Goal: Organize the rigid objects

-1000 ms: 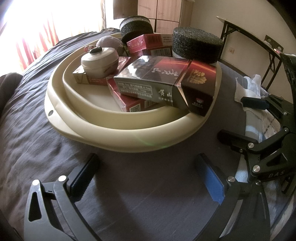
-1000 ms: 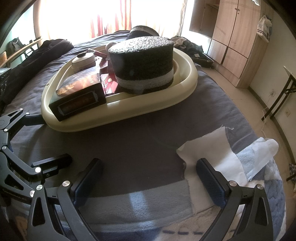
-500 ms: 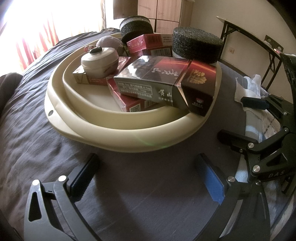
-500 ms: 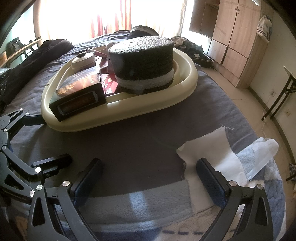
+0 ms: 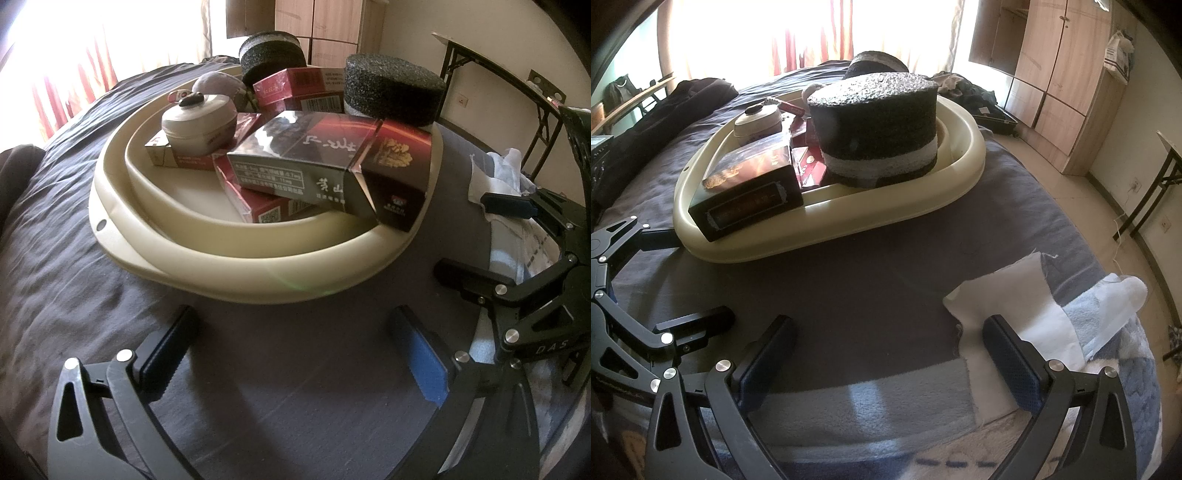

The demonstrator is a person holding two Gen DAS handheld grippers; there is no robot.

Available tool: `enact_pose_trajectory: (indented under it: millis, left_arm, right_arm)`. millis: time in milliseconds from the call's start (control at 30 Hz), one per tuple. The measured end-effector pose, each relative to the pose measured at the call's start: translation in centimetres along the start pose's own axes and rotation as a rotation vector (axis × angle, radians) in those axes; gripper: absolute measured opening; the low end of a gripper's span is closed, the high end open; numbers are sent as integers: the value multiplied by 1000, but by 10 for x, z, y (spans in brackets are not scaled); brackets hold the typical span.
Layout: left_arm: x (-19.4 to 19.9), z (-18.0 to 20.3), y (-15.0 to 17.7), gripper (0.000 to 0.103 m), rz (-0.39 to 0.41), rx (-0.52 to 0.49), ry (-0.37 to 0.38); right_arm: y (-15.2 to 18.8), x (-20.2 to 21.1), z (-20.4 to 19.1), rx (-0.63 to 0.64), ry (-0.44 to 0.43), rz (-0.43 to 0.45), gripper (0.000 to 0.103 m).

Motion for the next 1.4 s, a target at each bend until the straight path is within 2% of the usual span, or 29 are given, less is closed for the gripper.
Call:
enact_pose_trajectory:
  millis: [1400]
  left_arm:
    - [0, 0, 0, 103, 1, 0, 1]
  right_arm:
    - [0, 0, 1, 3, 3, 0, 103]
Point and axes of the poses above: each gripper's, at about its wrist camera, not at the fingertips, and x roughly against the way its jaws point, z to its right, y to its underside, the point moved 9 cm from there along -x, roughly the way its jaws point, and after that the axes turned 5 degrees about y, right-handed, at the moved point
